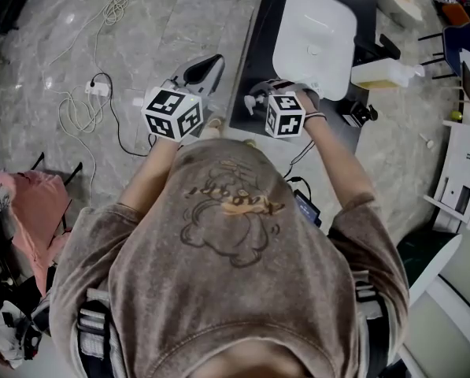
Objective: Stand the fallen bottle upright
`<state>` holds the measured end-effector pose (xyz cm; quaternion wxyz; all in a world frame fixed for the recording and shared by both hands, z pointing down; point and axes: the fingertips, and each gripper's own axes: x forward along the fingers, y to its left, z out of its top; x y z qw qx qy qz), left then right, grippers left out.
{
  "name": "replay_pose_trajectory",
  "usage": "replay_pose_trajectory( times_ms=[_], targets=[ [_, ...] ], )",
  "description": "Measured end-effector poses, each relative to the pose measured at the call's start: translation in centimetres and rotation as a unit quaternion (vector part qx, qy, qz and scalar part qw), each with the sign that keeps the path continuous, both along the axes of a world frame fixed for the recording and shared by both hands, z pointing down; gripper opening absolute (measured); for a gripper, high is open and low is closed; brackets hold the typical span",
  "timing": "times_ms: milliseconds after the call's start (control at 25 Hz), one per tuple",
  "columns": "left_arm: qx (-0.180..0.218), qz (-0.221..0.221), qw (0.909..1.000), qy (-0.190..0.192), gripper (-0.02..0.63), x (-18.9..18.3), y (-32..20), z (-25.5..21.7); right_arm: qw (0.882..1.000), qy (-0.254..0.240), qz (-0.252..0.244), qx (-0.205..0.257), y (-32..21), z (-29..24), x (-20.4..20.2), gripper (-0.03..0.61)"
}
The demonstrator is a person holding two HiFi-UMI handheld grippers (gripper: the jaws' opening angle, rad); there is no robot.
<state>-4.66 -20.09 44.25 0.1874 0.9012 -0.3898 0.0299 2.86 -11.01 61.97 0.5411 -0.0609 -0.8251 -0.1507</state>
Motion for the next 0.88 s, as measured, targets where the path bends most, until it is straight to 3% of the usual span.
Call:
replay_pose_trajectory(
  times_ms=[400, 880],
  targets=[
    [0.006, 0.003, 1.0000, 0.003, 0.020, 0.0, -1.2, -0.5, 0.998, -0.068, 0.005, 0.009, -0.7, -5.1, -1.1, 0.149],
    [0.011, 0.007, 0.9999, 0.000, 0.020, 0.9, -1.6, -0.7, 0.983, -0.166, 0.070, 0.036, -2.2, -9.1, 1.0, 0.144]
  ],
)
